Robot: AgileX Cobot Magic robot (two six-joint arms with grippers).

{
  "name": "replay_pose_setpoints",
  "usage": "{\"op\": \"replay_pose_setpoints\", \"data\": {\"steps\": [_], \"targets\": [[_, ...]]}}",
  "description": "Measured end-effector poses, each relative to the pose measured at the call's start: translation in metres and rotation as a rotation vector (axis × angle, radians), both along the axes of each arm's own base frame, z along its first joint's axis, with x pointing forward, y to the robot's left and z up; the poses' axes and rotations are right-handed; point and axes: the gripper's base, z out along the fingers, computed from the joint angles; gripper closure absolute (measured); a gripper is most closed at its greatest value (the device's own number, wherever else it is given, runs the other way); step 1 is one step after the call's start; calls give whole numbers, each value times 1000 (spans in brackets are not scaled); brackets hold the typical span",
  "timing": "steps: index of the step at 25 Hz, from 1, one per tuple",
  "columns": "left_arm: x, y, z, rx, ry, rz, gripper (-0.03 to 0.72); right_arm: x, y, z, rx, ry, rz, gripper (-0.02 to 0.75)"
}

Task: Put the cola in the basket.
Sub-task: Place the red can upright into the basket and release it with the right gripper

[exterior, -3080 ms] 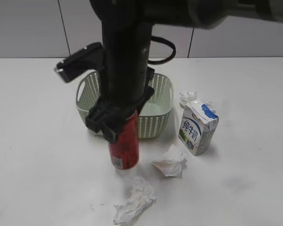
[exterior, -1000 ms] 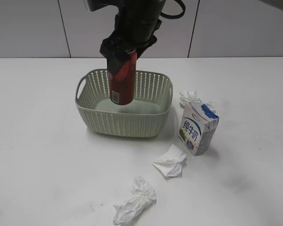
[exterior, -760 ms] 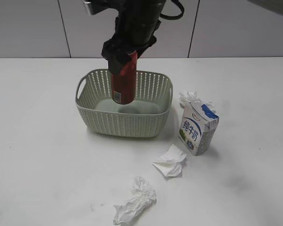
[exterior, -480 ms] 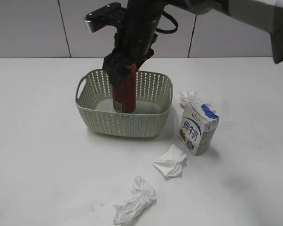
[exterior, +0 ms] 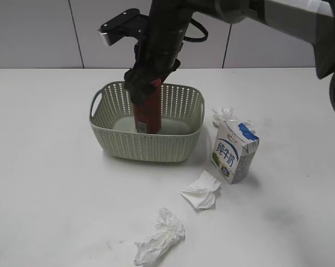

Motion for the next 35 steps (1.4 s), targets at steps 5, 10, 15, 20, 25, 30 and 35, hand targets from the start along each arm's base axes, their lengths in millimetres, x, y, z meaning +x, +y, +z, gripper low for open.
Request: {"op": "replay_pose_setpoints", "data": {"steps": [5,10,15,20,25,30,35], "targets": [[0,0,0,0,0,0,459,1,1,-5,-7,6,5,214],[0,0,0,0,0,0,459,1,1,-7,-10,7,9,214],[0,0,0,0,0,0,459,0,1,-7,-13,15,12,201],[0,0,0,0,0,0,459,0,2,-5,5,17,12,143],[0,0,0,0,0,0,459,-1,2,-1,13,15,7,136],[0,0,0,0,0,0,459,-4,0,33,66,-45,-2,135],[0,0,0,0,0,0,459,-9,-5,88,163,-147,-46,135]]}}
